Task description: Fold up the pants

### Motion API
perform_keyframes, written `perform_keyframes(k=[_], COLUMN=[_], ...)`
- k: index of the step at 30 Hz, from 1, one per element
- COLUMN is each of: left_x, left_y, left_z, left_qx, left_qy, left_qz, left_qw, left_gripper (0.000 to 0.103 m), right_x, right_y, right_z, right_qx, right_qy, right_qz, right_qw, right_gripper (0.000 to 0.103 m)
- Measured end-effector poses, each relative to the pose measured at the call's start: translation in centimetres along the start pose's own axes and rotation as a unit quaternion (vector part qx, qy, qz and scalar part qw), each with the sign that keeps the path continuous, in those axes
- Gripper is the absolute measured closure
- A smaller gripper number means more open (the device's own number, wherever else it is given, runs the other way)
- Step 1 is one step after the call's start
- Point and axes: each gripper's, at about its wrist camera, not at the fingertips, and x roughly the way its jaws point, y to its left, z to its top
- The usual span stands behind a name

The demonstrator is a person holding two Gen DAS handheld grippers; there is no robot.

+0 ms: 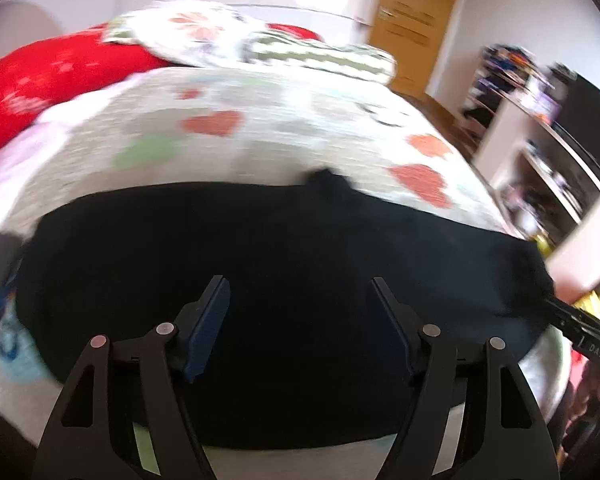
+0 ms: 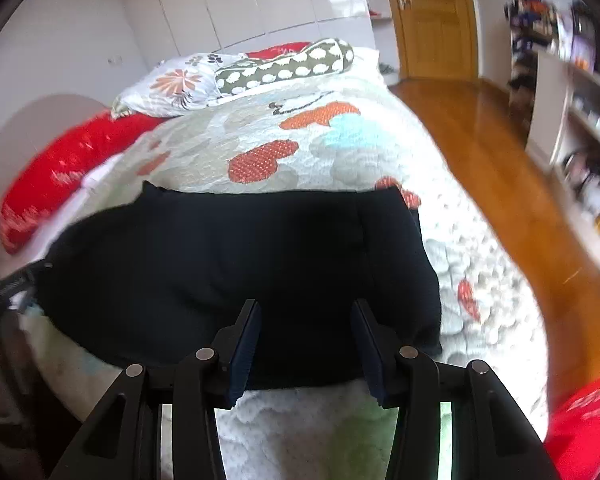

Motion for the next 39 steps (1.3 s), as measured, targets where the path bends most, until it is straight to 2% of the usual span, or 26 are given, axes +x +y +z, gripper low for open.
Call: perform_keyframes(k=[4,5,7,11,14,18,24,27,30,31,33,34,36,37,39], left_x=[2.0,2.5,3.6,6.0,8.0,9.8,13.1,13.9,14.4,14.4,14.1,13.9,13.6,13.1,11.7], left_y=[-4.8,-6.0,-8.4,-12.9,-16.7,-20.7,-26.1,-27.4,-27.9,-28.0,-28.2,-28.0,-27.6,-27.0,-25.6], left_z=[1.6,2.0,3.0,4.7,5.4,5.5,5.1,4.5,4.1,3.8,3.3,3.4,4.0,4.6,6.1], left_qx=[0.049,0.062,0.089,0.134,0.176,0.232,0.314,0.341,0.356,0.361,0.37,0.368,0.351,0.339,0.31], left_qy=[0.022,0.027,0.039,0.064,0.091,0.114,0.152,0.154,0.144,0.138,0.124,0.122,0.122,0.12,0.106], left_qz=[-0.052,-0.068,-0.099,-0.141,-0.168,-0.192,-0.203,-0.21,-0.21,-0.208,-0.214,-0.219,-0.228,-0.239,-0.261], left_qw=[0.9972,0.9954,0.9904,0.9788,0.9658,0.9468,0.915,0.9032,0.8991,0.8985,0.8953,0.8954,0.8996,0.9021,0.908], left_gripper=[0.032,0.032,0.032,0.032,0.032,0.032,0.032,0.032,0.032,0.035,0.051,0.062,0.069,0.075,0.076], right_x=[-2.4,-2.8,-3.1,-2.7,-2.2,-1.6,-0.7,-0.5,-0.3,-0.2,0.2,0.4,0.4,0.2,-0.7], right_y=[-0.9,-1.2,-1.7,-3.4,-4.8,-5.7,-5.7,-6.0,-6.0,-5.9,-5.5,-5.5,-5.2,-4.9,-3.9], right_z=[0.1,0.1,-0.2,-0.8,-0.9,-1.2,-1.3,-1.5,-1.7,-1.7,-1.6,-1.6,-1.1,-0.8,0.3], right_qx=[0.008,0.01,0.012,0.041,0.065,0.089,0.098,0.105,0.108,0.106,0.098,0.099,0.1,0.097,0.083], right_qy=[-0.024,-0.026,-0.024,-0.008,-0.005,-0.007,-0.016,-0.025,-0.037,-0.041,-0.045,-0.045,-0.046,-0.048,-0.062], right_qz=[0.005,-0.007,-0.026,-0.02,-0.012,0.025,0.042,0.052,0.054,0.051,0.042,0.05,0.061,0.063,0.069], right_qw=[1.0,1.0,0.999,0.999,0.998,0.996,0.994,0.993,0.992,0.992,0.993,0.993,0.992,0.992,0.992], right_gripper=[0.057,0.057,0.057,0.054,0.05,0.041,0.036,0.035,0.035,0.037,0.064,0.067,0.079,0.079,0.08])
